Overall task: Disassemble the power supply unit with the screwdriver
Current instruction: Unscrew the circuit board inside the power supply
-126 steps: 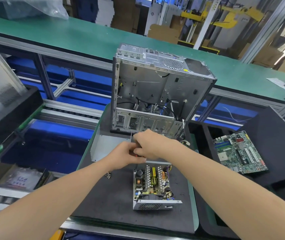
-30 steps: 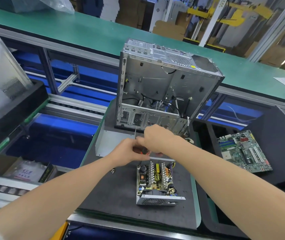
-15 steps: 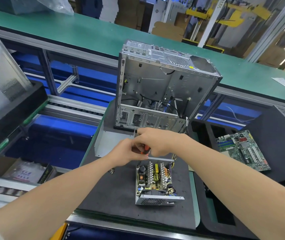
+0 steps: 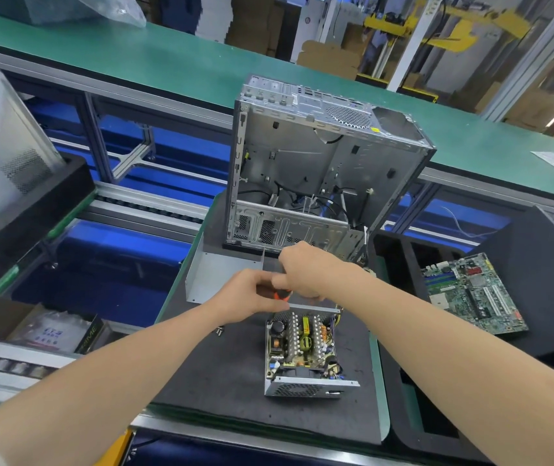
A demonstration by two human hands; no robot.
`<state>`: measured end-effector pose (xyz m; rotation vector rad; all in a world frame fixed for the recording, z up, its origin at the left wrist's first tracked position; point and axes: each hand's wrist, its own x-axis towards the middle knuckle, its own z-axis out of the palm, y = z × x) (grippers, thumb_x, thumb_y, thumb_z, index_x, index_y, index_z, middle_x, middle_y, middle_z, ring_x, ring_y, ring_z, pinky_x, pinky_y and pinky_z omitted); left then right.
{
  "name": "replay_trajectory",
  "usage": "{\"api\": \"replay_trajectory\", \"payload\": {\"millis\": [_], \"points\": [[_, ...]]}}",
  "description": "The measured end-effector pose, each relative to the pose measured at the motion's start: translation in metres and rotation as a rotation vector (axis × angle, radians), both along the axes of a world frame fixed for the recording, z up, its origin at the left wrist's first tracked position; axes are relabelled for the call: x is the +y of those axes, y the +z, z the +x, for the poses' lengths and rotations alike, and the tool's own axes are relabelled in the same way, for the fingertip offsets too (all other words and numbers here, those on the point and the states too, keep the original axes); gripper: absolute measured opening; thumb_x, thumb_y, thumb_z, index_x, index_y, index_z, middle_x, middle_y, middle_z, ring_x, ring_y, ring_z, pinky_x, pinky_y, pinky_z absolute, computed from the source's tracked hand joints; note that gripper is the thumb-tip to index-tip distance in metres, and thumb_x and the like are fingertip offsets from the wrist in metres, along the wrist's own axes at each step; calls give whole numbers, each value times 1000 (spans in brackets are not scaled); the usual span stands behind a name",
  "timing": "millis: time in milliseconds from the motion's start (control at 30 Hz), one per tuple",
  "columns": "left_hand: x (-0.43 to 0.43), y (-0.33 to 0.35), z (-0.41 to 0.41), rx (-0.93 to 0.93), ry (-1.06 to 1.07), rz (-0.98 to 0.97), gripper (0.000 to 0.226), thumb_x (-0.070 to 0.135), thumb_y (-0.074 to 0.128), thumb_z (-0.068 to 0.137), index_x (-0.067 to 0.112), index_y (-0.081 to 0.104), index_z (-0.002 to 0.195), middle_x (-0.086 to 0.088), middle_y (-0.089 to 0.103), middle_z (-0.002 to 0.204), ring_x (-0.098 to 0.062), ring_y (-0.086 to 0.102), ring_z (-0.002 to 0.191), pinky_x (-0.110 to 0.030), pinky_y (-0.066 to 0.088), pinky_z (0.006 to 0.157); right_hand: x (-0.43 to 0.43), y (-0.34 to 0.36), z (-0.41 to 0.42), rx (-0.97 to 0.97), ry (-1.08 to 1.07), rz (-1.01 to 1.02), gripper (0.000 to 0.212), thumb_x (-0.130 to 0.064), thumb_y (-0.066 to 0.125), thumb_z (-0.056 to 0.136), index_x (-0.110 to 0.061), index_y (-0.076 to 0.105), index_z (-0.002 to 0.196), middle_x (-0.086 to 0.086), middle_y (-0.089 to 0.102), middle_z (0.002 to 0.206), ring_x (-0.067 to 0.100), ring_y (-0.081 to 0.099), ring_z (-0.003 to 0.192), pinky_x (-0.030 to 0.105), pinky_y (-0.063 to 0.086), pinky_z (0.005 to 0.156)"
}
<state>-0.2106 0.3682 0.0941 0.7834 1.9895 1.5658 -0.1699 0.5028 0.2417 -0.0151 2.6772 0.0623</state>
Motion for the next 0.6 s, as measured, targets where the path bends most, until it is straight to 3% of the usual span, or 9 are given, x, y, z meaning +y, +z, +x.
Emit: {"api": "replay_trajectory", "payload": {"millis": [100, 200, 300, 367, 433, 500, 600], "points": [[0, 0, 1, -4, 4, -1, 20, 22, 91, 81, 25, 80, 97, 0, 82, 96, -15, 77, 91, -27, 59, 85, 8, 0, -3, 4, 153, -25, 15, -29, 66, 93, -18, 57, 93, -4, 54, 74, 14, 53, 60, 28, 37, 49], [0, -1, -1, 10, 15, -30, 20, 23, 90, 81, 23, 80, 98, 1, 82, 95, -22, 78, 94, -35, 62, 89, 12, -6, -5, 7, 291, -65, 23, -21, 75, 82, -21, 55, 94, -5, 51, 83, 22, 56, 82, 33, 44, 61], [1, -3, -2, 27, 36, -59, 17, 26, 91, 80, 20, 79, 92, 1, 81, 90, -19, 77, 88, -35, 60, 83, 10, -15, -6, 27, 380, -89, 26, -17, 75, 78, -19, 57, 96, -4, 47, 89, 23, 53, 88, 34, 40, 61], [0, -3, -2, 32, 41, -67, 16, 26, 91, 79, 22, 78, 88, 4, 81, 87, -13, 75, 82, -26, 57, 72, 10, -17, -6, 44, 390, -105, 25, -19, 75, 78, -20, 56, 95, -6, 44, 89, 20, 51, 86, 31, 36, 59], [1, -1, -1, 45, 26, -62, 15, 25, 91, 79, 24, 77, 85, 8, 80, 84, -3, 72, 75, -16, 51, 67, 11, -15, -5, 54, 392, -86, 25, -29, 73, 80, -21, 54, 96, -6, 45, 90, 18, 50, 87, 33, 43, 62], [2, 1, -1, 46, 17, -49, 16, 25, 92, 80, 21, 78, 88, 5, 80, 85, -3, 67, 75, -19, 50, 70, 9, -12, -2, 115, 299, -77, 32, -46, 67, 85, -20, 53, 97, -3, 48, 89, 24, 55, 86, 37, 48, 61], [2, 0, 0, 26, 22, -29, 19, 35, 92, 75, 26, 79, 85, 4, 79, 84, -7, 67, 75, -25, 52, 72, 2, -14, 2, 251, 20, -5, 60, -75, 42, 91, -15, 51, 88, 0, 45, 75, 29, 52, 71, 31, 34, 50]]}}
